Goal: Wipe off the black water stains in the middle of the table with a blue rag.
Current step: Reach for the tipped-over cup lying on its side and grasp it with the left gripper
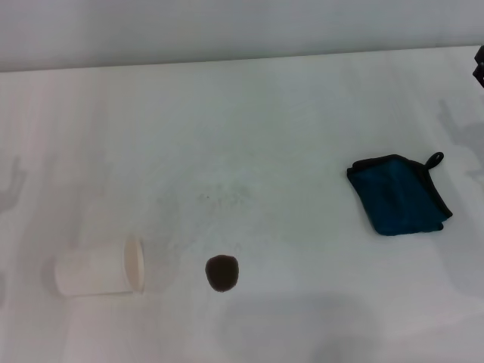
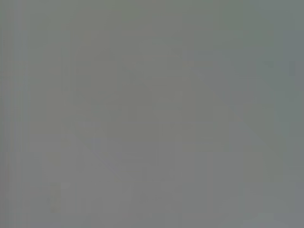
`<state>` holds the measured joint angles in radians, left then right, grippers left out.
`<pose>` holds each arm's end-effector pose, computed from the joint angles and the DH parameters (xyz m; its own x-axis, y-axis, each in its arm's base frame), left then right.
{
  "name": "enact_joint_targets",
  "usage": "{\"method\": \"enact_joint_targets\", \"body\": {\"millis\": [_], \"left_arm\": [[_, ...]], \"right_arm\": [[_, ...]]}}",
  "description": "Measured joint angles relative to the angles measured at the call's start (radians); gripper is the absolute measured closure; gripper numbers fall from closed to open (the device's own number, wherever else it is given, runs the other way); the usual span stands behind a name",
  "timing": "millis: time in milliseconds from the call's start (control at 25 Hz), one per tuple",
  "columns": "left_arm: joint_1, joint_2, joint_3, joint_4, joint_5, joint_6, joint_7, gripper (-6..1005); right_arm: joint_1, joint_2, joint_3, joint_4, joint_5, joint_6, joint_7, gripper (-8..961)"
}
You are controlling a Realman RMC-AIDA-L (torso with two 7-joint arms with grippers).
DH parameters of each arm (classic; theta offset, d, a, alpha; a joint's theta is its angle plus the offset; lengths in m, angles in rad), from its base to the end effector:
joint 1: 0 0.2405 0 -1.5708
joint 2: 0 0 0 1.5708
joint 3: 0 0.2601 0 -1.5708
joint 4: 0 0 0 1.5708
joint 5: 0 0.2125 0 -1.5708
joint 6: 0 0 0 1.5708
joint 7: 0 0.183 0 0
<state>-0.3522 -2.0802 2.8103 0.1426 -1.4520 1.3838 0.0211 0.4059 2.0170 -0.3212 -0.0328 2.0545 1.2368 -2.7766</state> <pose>-0.3484 0.3274 0.0005 0.7812 -0.1373 0.6090 0.6140 -0.0076 -0.7893 0.3851 0.3542 0.0447 0.6880 0.0397 -0.7246 -0.7243 -0.0247 -0.6891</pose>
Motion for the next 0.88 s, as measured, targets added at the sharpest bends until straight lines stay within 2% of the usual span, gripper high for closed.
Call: {"method": "enact_joint_targets", "body": {"millis": [280, 560, 880], "left_arm": [[0.007, 0.002, 0.003, -0.001, 0.003, 0.014, -0.001, 136], [0.007, 0.001, 0.007, -0.004, 0.014, -0.043, 0.043, 129], [0.024, -0.001, 0.0, 0.004, 0.009, -0.013, 0.044, 128]], "right_arm": [[-0.018, -0.003, 0.001, -0.004, 0.001, 0.031, 0.007, 116], [-0.033, -0.002, 0.026, 0.011, 0.003, 0.048, 0.011, 118], [-0.051, -0.003, 0.023, 0.011, 0.0, 0.077, 0.011, 119]]}}
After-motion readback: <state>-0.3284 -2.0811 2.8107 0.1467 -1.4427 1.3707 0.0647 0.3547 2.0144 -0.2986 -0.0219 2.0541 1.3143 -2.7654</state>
